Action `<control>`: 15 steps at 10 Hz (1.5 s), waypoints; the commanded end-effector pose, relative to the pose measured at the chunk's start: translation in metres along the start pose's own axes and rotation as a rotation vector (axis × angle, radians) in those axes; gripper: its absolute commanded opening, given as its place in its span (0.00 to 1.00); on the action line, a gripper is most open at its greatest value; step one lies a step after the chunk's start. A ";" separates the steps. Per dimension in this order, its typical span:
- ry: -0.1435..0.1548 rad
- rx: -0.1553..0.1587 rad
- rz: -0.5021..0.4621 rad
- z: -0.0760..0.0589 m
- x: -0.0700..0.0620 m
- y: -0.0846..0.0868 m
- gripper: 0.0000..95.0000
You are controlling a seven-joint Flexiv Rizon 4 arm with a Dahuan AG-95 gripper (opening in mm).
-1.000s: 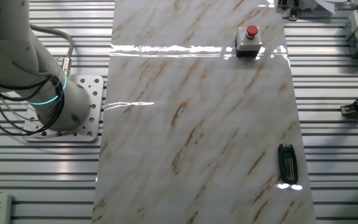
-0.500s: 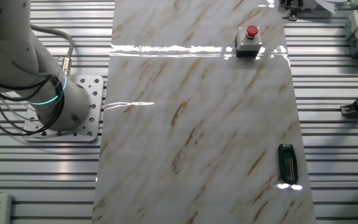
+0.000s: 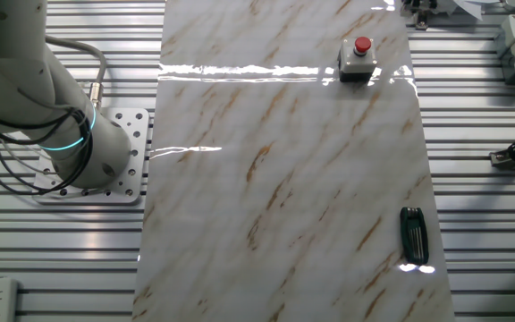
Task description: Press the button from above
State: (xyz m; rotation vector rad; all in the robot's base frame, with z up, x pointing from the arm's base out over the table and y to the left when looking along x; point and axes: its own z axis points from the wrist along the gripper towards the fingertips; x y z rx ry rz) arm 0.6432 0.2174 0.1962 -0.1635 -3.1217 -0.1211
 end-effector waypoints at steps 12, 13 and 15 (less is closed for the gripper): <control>-0.031 -0.003 -0.004 0.053 0.037 -0.002 0.00; -0.026 -0.004 -0.007 0.056 0.040 -0.002 0.00; -0.016 -0.006 -0.011 0.060 0.045 -0.002 0.00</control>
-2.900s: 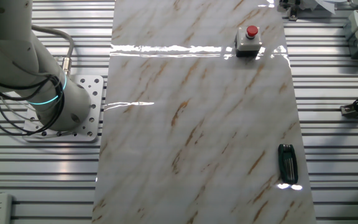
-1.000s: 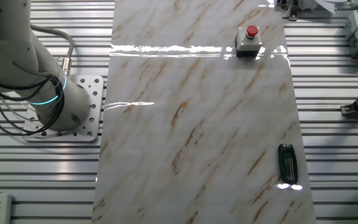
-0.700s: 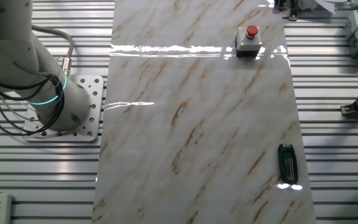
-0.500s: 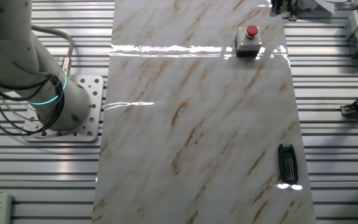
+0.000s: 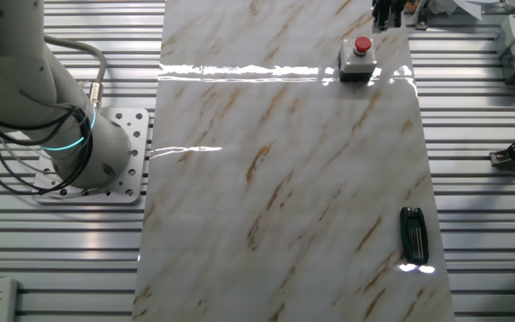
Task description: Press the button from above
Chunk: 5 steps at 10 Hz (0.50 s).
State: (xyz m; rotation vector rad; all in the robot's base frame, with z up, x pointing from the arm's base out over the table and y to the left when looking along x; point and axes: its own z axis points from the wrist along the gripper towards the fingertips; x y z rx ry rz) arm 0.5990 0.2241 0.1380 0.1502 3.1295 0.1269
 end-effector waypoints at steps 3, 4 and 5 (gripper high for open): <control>0.037 -0.002 -0.008 0.007 0.008 -0.003 0.00; 0.050 0.000 -0.013 0.008 0.009 -0.004 0.00; 0.061 -0.001 -0.012 0.009 0.011 -0.004 0.00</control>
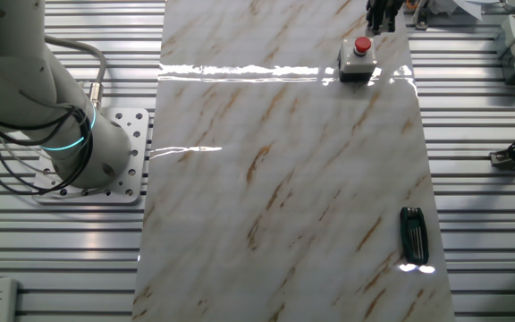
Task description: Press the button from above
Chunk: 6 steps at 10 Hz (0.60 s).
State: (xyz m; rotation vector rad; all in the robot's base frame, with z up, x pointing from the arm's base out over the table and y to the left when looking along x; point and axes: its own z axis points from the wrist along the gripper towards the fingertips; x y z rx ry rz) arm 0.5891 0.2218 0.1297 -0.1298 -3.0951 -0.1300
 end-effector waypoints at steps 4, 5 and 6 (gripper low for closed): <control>0.068 0.010 -0.001 0.009 0.009 -0.001 0.00; 0.074 0.012 -0.001 0.011 0.012 -0.002 0.00; 0.072 0.014 0.000 0.012 0.013 -0.003 0.00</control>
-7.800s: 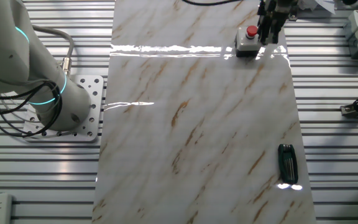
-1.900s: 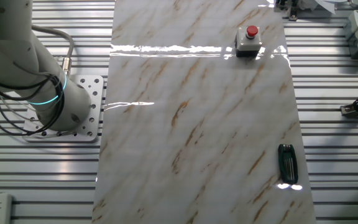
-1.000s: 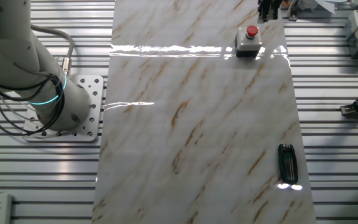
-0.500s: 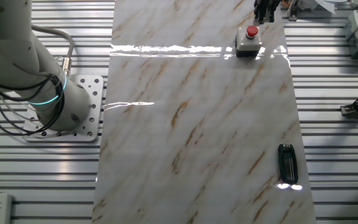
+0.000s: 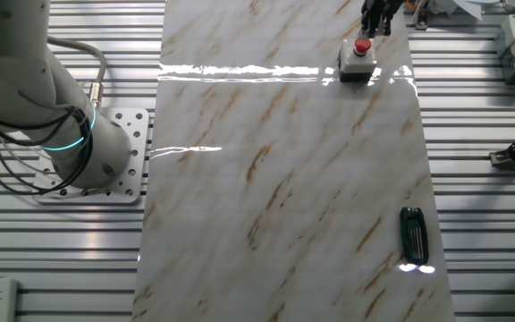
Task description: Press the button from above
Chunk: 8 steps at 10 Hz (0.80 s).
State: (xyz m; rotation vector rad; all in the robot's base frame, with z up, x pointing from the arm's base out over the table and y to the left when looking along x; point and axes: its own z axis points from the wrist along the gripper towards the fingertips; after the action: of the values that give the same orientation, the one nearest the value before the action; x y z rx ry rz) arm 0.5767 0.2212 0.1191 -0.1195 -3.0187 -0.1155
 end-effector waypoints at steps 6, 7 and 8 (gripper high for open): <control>-0.013 0.001 0.010 0.010 0.001 0.000 0.00; -0.014 0.001 0.007 0.010 0.001 0.000 0.00; -0.015 0.002 0.005 0.010 0.001 0.000 0.00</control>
State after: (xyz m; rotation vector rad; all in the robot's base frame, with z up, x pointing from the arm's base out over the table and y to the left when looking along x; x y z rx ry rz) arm 0.5749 0.2228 0.1093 -0.1267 -3.0309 -0.1125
